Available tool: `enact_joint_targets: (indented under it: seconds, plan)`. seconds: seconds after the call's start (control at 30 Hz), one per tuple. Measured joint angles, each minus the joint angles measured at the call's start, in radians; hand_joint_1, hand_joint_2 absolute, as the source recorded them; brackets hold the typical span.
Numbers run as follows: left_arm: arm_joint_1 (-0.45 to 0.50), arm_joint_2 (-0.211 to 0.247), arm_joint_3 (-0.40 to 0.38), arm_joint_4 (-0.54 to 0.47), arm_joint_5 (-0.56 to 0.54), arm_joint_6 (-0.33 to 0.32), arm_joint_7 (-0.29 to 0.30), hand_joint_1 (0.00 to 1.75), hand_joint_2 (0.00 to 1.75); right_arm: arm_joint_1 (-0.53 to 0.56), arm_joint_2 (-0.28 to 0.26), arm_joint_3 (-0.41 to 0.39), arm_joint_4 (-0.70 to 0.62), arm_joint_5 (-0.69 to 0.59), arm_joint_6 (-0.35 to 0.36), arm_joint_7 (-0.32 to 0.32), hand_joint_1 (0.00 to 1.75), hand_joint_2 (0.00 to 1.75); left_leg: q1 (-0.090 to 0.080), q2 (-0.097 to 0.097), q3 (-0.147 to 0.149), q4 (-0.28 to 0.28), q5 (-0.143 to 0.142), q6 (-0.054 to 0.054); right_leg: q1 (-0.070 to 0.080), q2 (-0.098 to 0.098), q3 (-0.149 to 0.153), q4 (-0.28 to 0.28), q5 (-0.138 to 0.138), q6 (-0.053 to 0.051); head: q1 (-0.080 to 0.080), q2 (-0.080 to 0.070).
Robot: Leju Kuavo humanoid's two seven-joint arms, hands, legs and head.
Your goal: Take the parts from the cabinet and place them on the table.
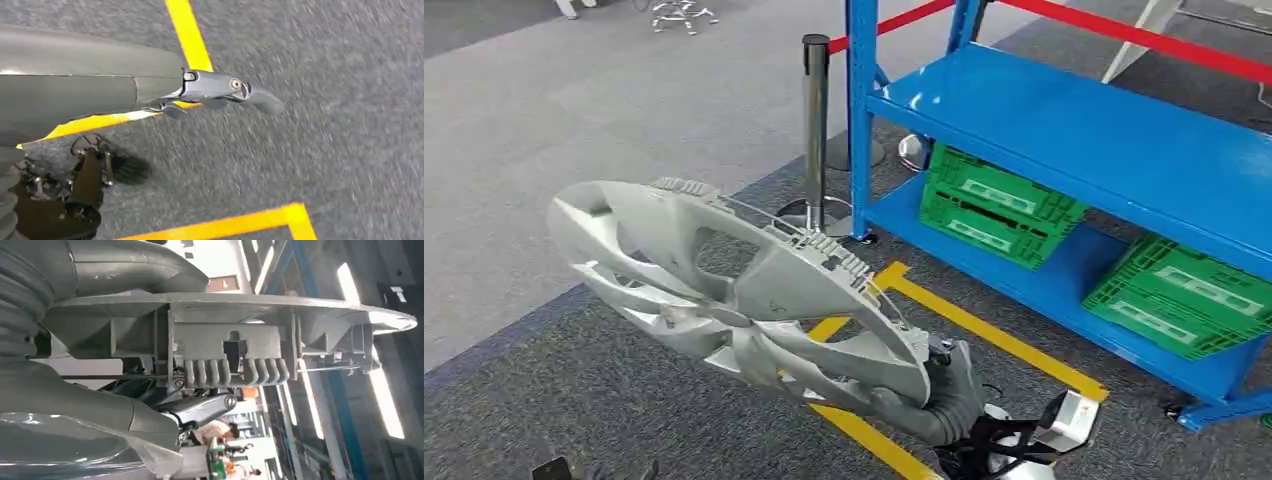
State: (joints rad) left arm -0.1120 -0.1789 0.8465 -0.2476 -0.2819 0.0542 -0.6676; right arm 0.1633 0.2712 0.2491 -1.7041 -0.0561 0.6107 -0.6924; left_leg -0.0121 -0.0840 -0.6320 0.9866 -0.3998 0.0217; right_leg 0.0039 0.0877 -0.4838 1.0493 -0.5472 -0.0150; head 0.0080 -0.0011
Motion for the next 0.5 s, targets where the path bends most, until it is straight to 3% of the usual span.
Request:
enact_joint_targets:
  seconds: [0.03,0.07,0.13,0.17,0.2,0.23,0.27,0.3,0.33,0.37,0.4,0.43,0.47,0.5]
  plan:
    - [-0.003,0.000,0.000,0.000,-0.001,0.002,0.000,0.00,1.75,0.001,0.000,0.000,0.000,-0.001,0.000,0.000,1.75,1.75,-0.006,-0.015,-0.009,0.006,0.007,-0.004,-0.006,0.020,0.047,-0.064,-0.019,0.000,-0.002,0.000]
    - [-0.002,-0.001,0.000,0.000,-0.002,0.002,0.000,0.00,1.75,0.000,0.000,0.000,0.000,-0.002,0.000,0.000,1.75,1.75,-0.004,-0.025,-0.014,0.007,0.018,-0.009,-0.002,0.009,0.046,-0.078,-0.029,0.011,0.001,0.000]
    - [0.002,-0.001,0.000,0.000,-0.002,0.003,0.000,0.00,1.75,0.000,0.000,0.003,0.000,-0.002,0.000,0.000,1.75,1.75,-0.003,-0.050,-0.025,0.002,0.034,-0.021,0.002,-0.015,0.036,-0.078,-0.027,0.005,0.000,0.000]
    - [0.003,0.011,0.000,0.000,-0.002,0.007,-0.001,0.00,1.75,-0.001,0.000,0.006,0.000,-0.002,-0.001,0.000,1.75,1.75,-0.004,-0.061,-0.029,0.006,0.038,-0.022,-0.013,-0.038,0.028,-0.084,-0.018,-0.003,0.002,0.000]
    - [0.005,0.000,0.000,0.001,-0.003,0.008,-0.002,0.00,1.75,-0.002,0.000,0.009,0.000,-0.001,-0.001,0.001,1.75,1.75,-0.011,-0.013,-0.037,0.021,0.008,-0.030,-0.012,-0.049,0.036,-0.084,-0.013,-0.011,-0.005,0.000]
    - [0.003,0.001,0.000,0.001,-0.005,0.010,-0.002,0.00,1.75,0.000,0.001,0.012,0.000,-0.004,-0.003,0.000,1.75,1.75,-0.007,0.030,-0.054,0.072,-0.046,-0.040,-0.011,-0.067,0.031,-0.084,-0.007,-0.018,-0.019,0.000]
    - [0.001,0.001,0.000,0.001,-0.006,0.015,-0.002,0.00,1.75,0.003,0.000,0.013,0.000,-0.006,-0.005,0.000,1.75,1.75,-0.001,0.055,-0.079,0.150,-0.102,-0.048,-0.009,-0.086,0.028,-0.083,-0.003,-0.017,-0.019,0.000]
    - [0.001,0.001,0.000,0.002,-0.011,0.019,-0.002,0.00,1.75,0.005,0.000,0.014,0.000,-0.007,-0.005,-0.001,1.75,1.75,0.006,0.069,-0.105,0.237,-0.142,-0.054,-0.007,-0.104,0.024,-0.082,0.000,-0.016,-0.020,0.000]
    - [0.002,0.001,0.000,0.002,-0.014,0.024,-0.002,0.00,1.75,0.010,-0.001,0.015,0.000,-0.006,-0.008,0.000,1.75,1.75,0.012,0.074,-0.123,0.305,-0.161,-0.060,-0.007,-0.122,0.019,-0.079,0.001,-0.015,-0.020,0.000]
    - [0.003,0.001,-0.001,0.002,-0.017,0.028,-0.002,0.00,1.75,0.013,-0.002,0.015,0.000,-0.006,-0.009,0.000,1.75,1.75,0.018,0.075,-0.119,0.322,-0.156,-0.063,-0.007,-0.139,0.015,-0.077,0.002,-0.014,-0.020,0.000]
    - [0.003,0.001,-0.001,0.002,-0.021,0.032,-0.002,0.00,1.75,0.015,-0.002,0.015,0.000,-0.006,-0.011,0.000,1.75,1.75,0.022,0.078,-0.094,0.296,-0.134,-0.066,-0.007,-0.153,0.011,-0.074,0.002,-0.014,-0.020,0.000]
    - [0.003,0.001,-0.002,0.002,-0.023,0.034,-0.002,0.00,1.75,0.015,-0.003,0.016,0.000,-0.006,-0.011,0.000,1.75,1.75,0.025,0.084,-0.049,0.225,-0.100,-0.067,-0.007,-0.168,0.009,-0.071,0.001,-0.012,-0.019,0.000]
    - [0.003,0.001,-0.002,0.002,-0.023,0.037,-0.002,0.00,1.75,0.015,-0.003,0.017,0.000,-0.006,-0.012,0.000,1.75,1.75,0.026,0.100,0.011,0.129,-0.064,-0.066,-0.007,-0.180,0.009,-0.069,0.000,-0.009,-0.020,0.000]
    - [0.003,0.001,-0.002,0.002,-0.024,0.037,-0.002,0.00,1.75,0.015,-0.003,0.019,0.000,-0.006,-0.014,0.000,1.75,1.75,0.024,0.134,0.062,0.041,-0.051,-0.062,-0.006,-0.191,0.011,-0.068,-0.003,-0.005,-0.020,0.000]
